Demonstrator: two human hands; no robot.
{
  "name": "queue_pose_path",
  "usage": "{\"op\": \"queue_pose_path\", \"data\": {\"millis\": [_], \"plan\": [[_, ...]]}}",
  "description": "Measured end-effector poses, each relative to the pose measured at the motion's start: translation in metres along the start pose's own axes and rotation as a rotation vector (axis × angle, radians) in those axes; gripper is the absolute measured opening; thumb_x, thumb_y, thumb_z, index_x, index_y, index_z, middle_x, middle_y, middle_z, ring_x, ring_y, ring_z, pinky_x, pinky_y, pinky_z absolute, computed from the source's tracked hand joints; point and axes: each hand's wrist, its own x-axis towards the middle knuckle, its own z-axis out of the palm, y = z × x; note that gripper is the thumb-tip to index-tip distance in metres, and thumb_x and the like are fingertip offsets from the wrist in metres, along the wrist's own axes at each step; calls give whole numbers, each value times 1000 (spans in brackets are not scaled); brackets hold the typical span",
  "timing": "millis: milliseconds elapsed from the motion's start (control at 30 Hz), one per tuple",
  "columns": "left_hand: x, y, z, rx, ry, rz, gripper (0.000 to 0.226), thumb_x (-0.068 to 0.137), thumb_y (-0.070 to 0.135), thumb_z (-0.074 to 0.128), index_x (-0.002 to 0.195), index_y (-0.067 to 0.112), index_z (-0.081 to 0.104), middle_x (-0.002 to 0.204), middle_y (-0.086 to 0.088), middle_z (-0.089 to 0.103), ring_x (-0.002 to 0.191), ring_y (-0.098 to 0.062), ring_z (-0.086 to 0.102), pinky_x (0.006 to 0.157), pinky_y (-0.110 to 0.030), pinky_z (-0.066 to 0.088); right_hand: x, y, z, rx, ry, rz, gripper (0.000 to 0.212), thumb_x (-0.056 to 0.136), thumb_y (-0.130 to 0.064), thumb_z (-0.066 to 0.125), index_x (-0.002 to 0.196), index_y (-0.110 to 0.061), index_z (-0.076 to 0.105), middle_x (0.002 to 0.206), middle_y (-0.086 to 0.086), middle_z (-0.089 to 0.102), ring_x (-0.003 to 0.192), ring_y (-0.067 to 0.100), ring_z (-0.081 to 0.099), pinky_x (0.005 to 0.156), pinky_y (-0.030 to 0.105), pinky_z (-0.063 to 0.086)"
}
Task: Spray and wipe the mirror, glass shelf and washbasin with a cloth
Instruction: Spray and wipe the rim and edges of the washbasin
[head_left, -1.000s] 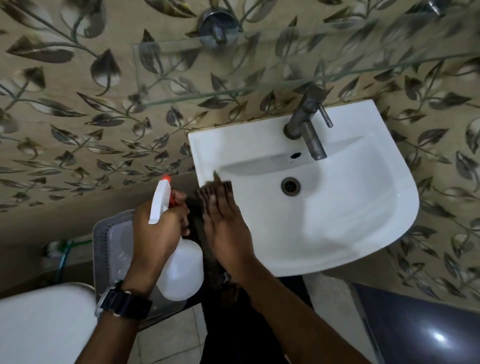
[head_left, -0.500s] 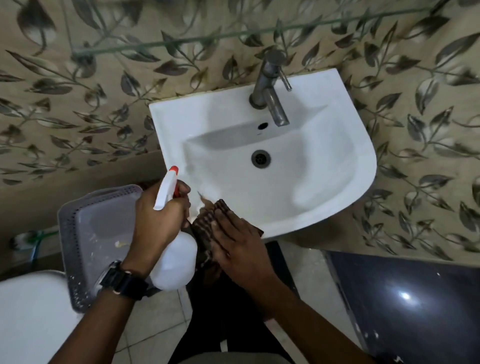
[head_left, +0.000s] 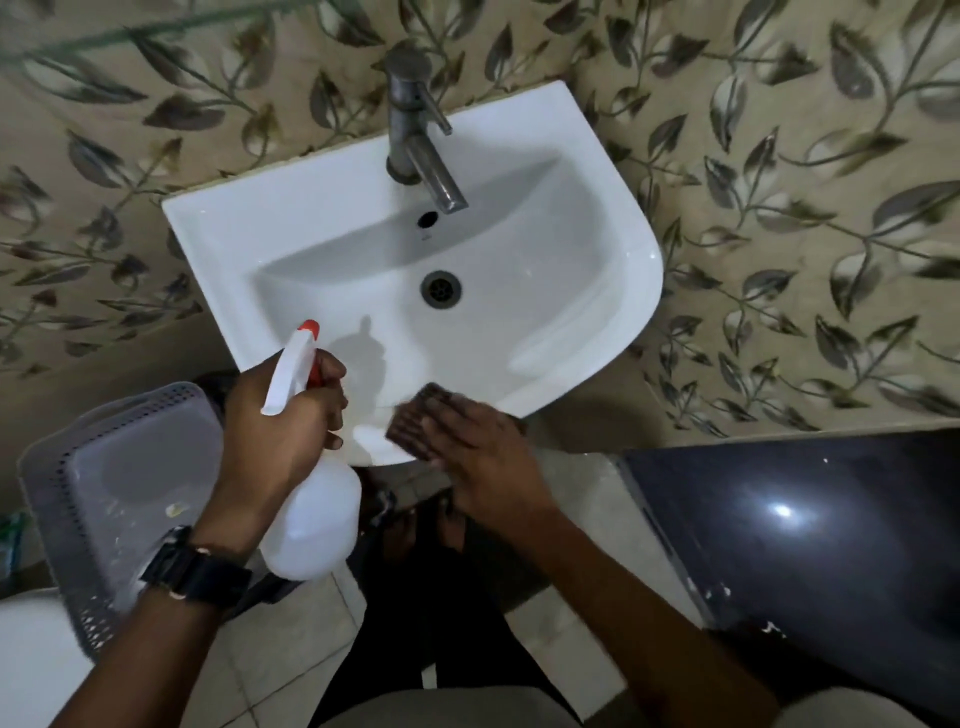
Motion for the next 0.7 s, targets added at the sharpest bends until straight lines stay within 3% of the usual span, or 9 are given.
{"op": "queue_pose_path", "data": {"millis": [167, 300, 467, 567, 700], "plan": [[-4, 4, 26, -45, -44, -24, 22, 72, 9, 56, 79, 21, 72, 70, -7, 66, 65, -23, 63, 53, -32, 52, -19, 112, -72, -97, 9, 260, 43, 94, -19, 62, 137, -15, 62, 150, 4, 53, 143, 28, 43, 112, 54, 39], [-8, 3, 45, 17, -84, 25, 17, 82, 0, 56, 82, 10, 71, 78, -22, 68, 60, -20, 61, 48, -26, 53, -15, 120, -83, -113, 65, 471, 42, 95, -19, 57, 136, -12, 62, 150, 5, 53, 146, 29, 38, 115, 51, 37], [-6, 4, 66, 42, -136, 28, 20, 85, -2, 57, 85, 12, 72, 83, -24, 70, 58, -18, 61, 49, -26, 53, -16, 36, -36, 15, 72, 285, 38, 93, -20, 63, 130, -11, 67, 145, 5, 59, 139, 28, 47, 120, 43, 29], [-4, 9, 79, 39, -166, 34, 23, 85, -3, 57, 86, 14, 72, 80, -19, 69, 61, -20, 63, 49, -27, 54, -16, 46, -42, 21, 22, 198, 39, 95, -23, 61, 133, -13, 65, 146, 4, 57, 141, 26, 46, 120, 42, 30], [3, 10, 89, 51, -207, 47, 29, 84, -4, 57, 86, 21, 72, 74, -15, 66, 58, -19, 59, 50, -28, 54, -13, 118, -77, -10, 83, 433, 39, 97, -22, 58, 134, -12, 63, 151, 6, 52, 145, 28, 39, 119, 51, 33]]}}
